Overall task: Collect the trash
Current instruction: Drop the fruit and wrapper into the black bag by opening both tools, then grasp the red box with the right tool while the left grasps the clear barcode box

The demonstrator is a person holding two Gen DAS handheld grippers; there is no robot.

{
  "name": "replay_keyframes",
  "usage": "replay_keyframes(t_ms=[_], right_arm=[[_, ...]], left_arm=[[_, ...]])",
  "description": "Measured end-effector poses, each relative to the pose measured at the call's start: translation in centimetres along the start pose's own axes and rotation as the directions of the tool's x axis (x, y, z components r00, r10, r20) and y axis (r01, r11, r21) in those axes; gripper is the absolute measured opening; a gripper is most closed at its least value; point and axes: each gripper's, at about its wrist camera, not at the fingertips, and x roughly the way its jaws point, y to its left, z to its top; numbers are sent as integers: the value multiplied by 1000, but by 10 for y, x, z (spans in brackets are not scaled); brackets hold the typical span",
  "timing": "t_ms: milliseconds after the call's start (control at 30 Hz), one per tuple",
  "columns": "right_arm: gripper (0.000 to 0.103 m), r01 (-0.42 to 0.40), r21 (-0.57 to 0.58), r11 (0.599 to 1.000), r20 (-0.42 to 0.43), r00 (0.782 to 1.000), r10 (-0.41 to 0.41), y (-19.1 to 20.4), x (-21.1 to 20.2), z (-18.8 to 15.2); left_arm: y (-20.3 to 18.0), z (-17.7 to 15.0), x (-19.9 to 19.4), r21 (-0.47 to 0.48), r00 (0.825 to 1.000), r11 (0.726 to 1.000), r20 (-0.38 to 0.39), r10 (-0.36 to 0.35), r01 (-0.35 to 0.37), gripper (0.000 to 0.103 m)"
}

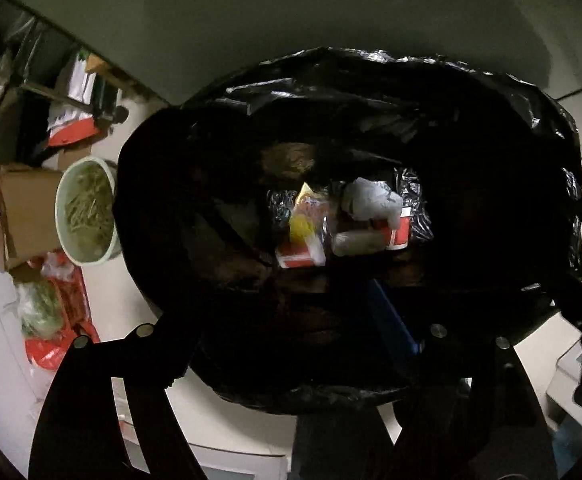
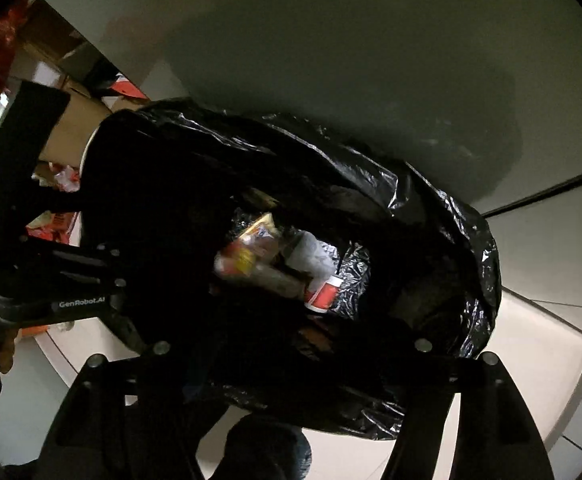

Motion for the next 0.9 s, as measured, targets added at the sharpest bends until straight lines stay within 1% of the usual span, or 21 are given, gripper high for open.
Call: replay_keyframes(t_ms=[100,200,233,267,333,400,433,467,500,533,567,600,633,667,700,733,767,800,833,867,900], right_arm=[[68,-10,24,1000,29,1000,9,-6,-16,3],[68,-30,40,999,70,997,27,-8,-49,5],[69,-39,41,998,89,995,36,-9,-68,6],[69,-46,40,998,99,994,42,-8,-78,6],[69,-66,31,997,150,987,61,-6,-121,7],[70,-89,18,996,202,976,84,-3,-164,5],[71,-103,10,995,236,967,98,-2,-191,3],[73,-118,2,993,270,956,113,1,-219,2],[73,-129,-5,992,294,948,125,3,-238,2],[75,-140,-18,990,331,933,139,7,-264,2],[79,-140,-39,989,389,910,144,11,-298,2],[83,-131,-48,990,431,892,139,14,-319,1],[91,-119,-56,991,485,865,131,17,-342,2],[95,-105,-61,993,537,835,121,18,-362,2],[97,-79,-64,995,602,792,102,20,-386,7],[98,-46,-60,997,652,754,74,19,-404,15],[98,-15,-50,999,691,722,46,18,-415,23],[98,14,-44,999,720,694,22,13,-426,32],[98,70,-20,997,749,662,-31,10,-433,46],[98,127,6,992,768,634,-86,5,-436,60],[98,171,28,985,779,613,-128,0,-435,74]], left_arm=[[1,-1,-15,14,1000,1000,24,1,-1,76],[3,-1,-40,27,999,1000,53,-8,6,76],[0,-1,-48,30,998,999,66,-14,12,76],[1,-2,-65,40,996,999,82,-18,15,77],[1,-6,-96,60,993,998,117,-26,19,76],[4,-15,-142,89,984,996,171,-41,26,77],[4,-18,-158,100,982,995,186,-40,21,77],[6,-23,-184,112,976,993,208,-56,33,77],[8,-29,-212,121,968,991,236,-83,55,77],[10,-33,-231,126,961,990,256,-99,68,77],[12,-39,-264,136,945,986,297,-133,96,77],[10,-43,-289,146,928,983,337,-157,113,82],[10,-47,-312,154,908,982,385,-165,113,91],[9,-52,-343,160,872,983,464,-156,91,91],[7,-51,-358,160,852,984,502,-150,79,91],[6,-50,-373,159,829,985,541,-144,68,91],[5,-47,-390,150,802,987,582,-131,52,91],[3,-43,-399,143,782,989,610,-124,45,91],[3,-37,-408,135,756,990,644,-116,36,91],[2,-32,-414,130,747,991,656,-111,33,91],[2,-26,-419,126,738,991,665,-115,41,91]])
